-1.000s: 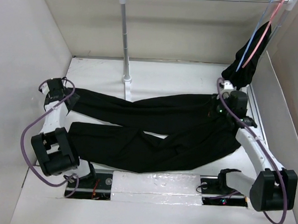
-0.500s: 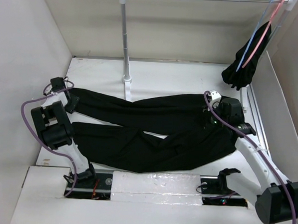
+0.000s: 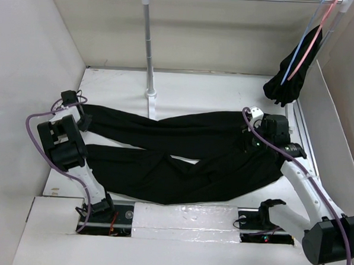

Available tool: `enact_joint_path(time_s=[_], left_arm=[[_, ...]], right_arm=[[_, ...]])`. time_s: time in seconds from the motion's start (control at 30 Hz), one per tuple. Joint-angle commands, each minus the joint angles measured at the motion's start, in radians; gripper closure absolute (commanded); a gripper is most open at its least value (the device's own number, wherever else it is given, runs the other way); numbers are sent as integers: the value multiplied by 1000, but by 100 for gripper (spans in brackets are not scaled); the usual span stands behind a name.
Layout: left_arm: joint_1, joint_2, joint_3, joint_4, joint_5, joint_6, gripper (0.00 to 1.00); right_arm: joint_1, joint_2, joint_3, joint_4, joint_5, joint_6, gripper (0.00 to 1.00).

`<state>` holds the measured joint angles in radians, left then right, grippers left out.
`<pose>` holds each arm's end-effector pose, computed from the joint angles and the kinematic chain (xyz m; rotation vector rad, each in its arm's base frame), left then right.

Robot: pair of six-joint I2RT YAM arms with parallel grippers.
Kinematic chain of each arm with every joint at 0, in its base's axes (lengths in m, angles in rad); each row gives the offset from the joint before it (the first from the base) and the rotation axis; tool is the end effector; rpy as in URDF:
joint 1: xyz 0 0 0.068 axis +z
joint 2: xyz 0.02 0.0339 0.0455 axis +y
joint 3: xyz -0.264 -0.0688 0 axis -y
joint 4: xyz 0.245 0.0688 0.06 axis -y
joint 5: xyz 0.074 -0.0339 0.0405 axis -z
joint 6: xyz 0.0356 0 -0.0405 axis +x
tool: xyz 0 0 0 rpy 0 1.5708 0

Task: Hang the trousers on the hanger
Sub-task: Flatten out the trousers at the center of the board.

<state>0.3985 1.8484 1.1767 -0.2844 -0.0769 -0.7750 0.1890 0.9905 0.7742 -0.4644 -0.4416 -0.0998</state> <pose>0.3534 0.1518 0.1724 -1.4228 2.0843 -0.0545 0.2033 0.0544 0.2735 -0.5538 2.1595 0.5442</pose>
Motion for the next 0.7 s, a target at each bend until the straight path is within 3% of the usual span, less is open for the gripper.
enact_joint_path(time_s=[0.0,0.2,0.4,0.67], left_arm=[[-1,-113,36,-73,-47,26,100],[-56,-308,175,-228,-130,106,100],[-56,-380,236,-349,-188,171,100],[-4,-474,-60,-303,-196,174,100]], right_arm=[[-10,11,43,22,-39,-28,74],[-19,56,25,82,-74,-14,73],[-28,106,11,130,-131,11,73],[-46,125,27,102,-126,6,73]])
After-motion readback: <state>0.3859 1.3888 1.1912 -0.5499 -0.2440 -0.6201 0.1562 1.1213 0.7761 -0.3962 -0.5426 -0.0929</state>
